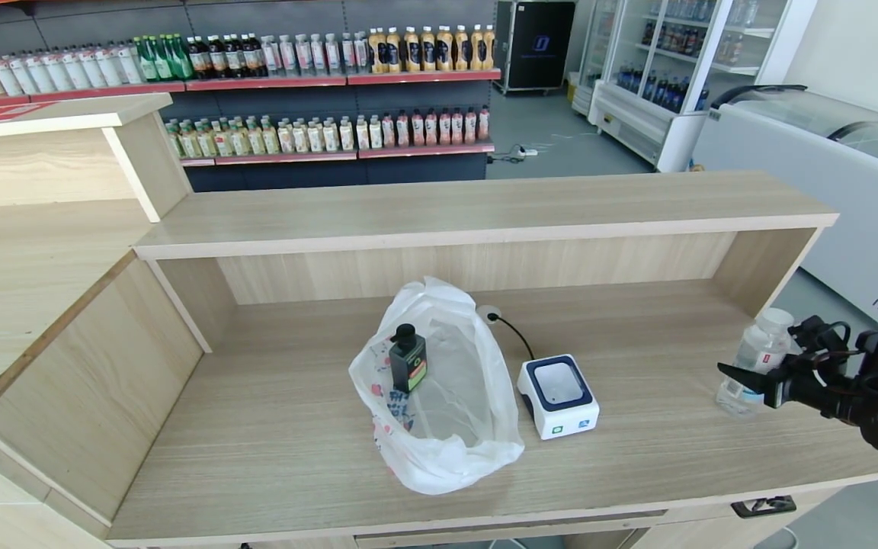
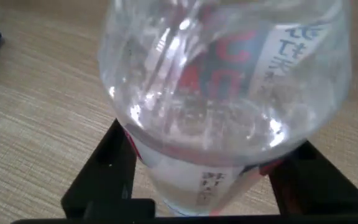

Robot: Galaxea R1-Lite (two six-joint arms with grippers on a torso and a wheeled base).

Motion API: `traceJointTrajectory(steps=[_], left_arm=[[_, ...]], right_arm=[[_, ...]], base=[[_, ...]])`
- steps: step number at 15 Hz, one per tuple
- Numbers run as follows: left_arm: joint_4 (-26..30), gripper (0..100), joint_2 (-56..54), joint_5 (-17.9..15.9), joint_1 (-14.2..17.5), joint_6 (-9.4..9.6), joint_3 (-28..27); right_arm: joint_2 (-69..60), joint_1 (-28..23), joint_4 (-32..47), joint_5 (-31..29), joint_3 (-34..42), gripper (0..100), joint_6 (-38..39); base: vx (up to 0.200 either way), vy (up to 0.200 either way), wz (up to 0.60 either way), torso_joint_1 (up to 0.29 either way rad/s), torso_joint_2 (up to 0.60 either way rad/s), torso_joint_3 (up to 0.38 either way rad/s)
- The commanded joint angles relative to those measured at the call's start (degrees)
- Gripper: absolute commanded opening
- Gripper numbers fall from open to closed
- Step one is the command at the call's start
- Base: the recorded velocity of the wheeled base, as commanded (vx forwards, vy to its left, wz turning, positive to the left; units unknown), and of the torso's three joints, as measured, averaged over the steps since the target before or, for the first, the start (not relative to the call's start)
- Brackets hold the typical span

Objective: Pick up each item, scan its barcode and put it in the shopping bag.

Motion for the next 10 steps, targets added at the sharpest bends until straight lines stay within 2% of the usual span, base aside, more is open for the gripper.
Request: traceJointTrajectory(steps=[1, 4, 7, 9, 10], left_arm=[[0.0, 100, 0.09, -0.01, 0.06, 0.02, 0.0], [0.0, 100, 0.09, -0.01, -0.02, 0.02, 0.0], [0.0, 100, 0.09, -0.01, -0.02, 0.02, 0.0], [0.0, 100, 0.09, -0.01, -0.02, 0.02, 0.0], [0.0, 100, 0.0, -0.01, -0.02, 0.02, 0.0]], right_arm=[[-0.08, -0.17, -0.06, 0.74, -0.29, 0, 0.05], [-0.87, -0.35, 0.03, 1.71, -1.0, 0, 1.2], [-7.46, 0.45, 2.58, 4.88, -0.82, 0, 11.13], [-17.22, 2.55, 9.78, 10.32, -1.0, 0, 18.42], [-24.43, 3.96, 14.79, 16.92, -0.82, 0, 21.76]], base=[[0.0, 0.0, 0.0, 0.0, 0.0, 0.0], [0.0, 0.0, 0.0, 0.0, 0.0, 0.0], [0.0, 0.0, 0.0, 0.0, 0.0, 0.0], [0.0, 0.0, 0.0, 0.0, 0.0, 0.0], [0.0, 0.0, 0.0, 0.0, 0.0, 0.0]])
